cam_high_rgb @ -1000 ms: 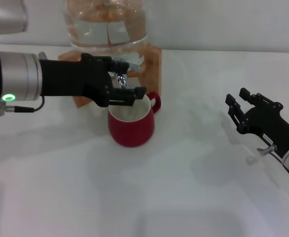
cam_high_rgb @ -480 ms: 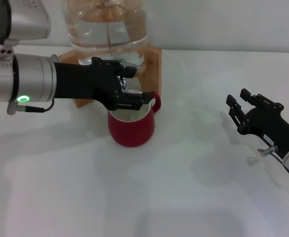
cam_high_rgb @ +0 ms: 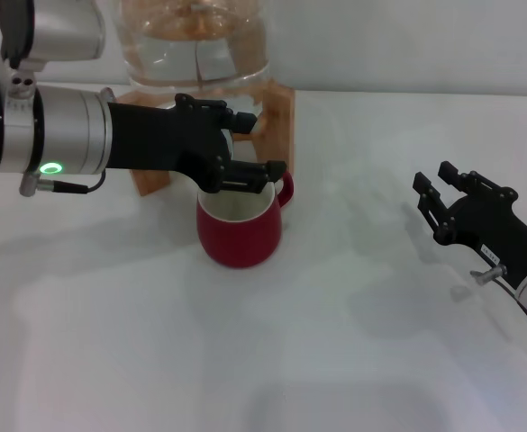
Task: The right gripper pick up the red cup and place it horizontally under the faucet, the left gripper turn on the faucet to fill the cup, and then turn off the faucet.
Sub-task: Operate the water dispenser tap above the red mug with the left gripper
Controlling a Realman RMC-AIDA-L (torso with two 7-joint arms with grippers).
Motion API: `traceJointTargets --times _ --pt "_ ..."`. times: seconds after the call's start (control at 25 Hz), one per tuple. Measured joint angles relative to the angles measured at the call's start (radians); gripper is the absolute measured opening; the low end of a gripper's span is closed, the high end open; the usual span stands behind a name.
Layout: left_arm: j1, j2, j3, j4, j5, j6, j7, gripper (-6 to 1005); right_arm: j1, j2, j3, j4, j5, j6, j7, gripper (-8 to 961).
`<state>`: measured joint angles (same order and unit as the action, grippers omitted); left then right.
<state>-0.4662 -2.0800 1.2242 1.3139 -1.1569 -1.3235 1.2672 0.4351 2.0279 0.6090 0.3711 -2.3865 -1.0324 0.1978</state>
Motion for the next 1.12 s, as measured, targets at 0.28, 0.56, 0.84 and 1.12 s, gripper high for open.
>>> traceJointTargets --times 0.28,0.56,0.84,1.12 --pt "-0.013 0.002 0.000 -0.007 0.008 0.000 -0.003 759 0.001 0.000 0.000 0.001 0.003 -0.002 0.000 363" --pt "-0.015 0.001 -0.003 -0.011 0.010 0.000 -0.007 759 -0.002 0.000 0.000 0.000 0.004 -0.002 0.000 363" --pt "-0.009 0.001 -0.004 -0.009 0.010 0.000 -0.015 759 -0.004 0.000 0.000 0.001 0.001 -0.001 0.000 362" --pt "-0.008 0.001 -0.006 -0.011 0.021 0.000 -0.017 759 -0.006 0.000 0.000 0.002 -0.002 -0.001 0.000 362"
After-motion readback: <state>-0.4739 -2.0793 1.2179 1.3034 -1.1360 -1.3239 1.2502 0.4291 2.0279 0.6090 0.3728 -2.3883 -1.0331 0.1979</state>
